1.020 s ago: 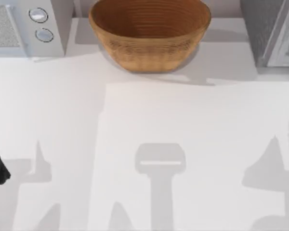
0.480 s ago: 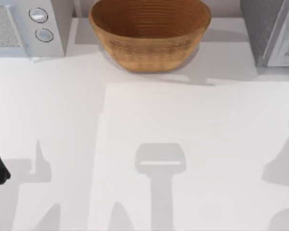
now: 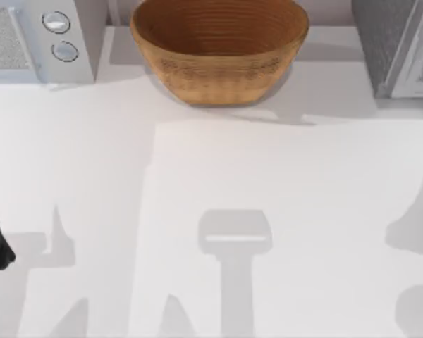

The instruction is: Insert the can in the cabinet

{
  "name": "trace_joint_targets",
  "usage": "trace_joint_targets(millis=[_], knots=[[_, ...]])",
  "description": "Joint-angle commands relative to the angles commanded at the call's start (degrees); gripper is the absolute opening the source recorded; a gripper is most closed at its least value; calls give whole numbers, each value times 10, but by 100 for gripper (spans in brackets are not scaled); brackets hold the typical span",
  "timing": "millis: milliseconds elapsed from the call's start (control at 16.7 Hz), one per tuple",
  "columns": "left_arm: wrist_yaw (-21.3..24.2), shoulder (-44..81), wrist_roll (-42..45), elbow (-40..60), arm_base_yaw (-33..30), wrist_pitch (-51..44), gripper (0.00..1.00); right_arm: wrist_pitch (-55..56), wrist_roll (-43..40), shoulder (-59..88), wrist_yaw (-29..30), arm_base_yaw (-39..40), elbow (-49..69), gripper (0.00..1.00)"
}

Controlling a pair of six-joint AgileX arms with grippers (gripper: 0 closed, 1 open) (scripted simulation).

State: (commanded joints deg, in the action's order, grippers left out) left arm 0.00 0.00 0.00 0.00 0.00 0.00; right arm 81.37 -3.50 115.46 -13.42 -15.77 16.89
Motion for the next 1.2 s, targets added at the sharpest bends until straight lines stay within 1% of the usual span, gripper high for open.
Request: trace_joint_targets(millis=[240, 540, 1200], knots=[[0, 0, 0, 0, 0, 0, 100, -19, 5, 48, 17, 17, 68, 100], [0, 0, 0, 0, 0, 0, 100, -23, 6, 56, 20, 20, 80, 100], [0, 0, 0, 0, 0, 0, 100, -23, 6, 56, 20, 20, 80, 17]])
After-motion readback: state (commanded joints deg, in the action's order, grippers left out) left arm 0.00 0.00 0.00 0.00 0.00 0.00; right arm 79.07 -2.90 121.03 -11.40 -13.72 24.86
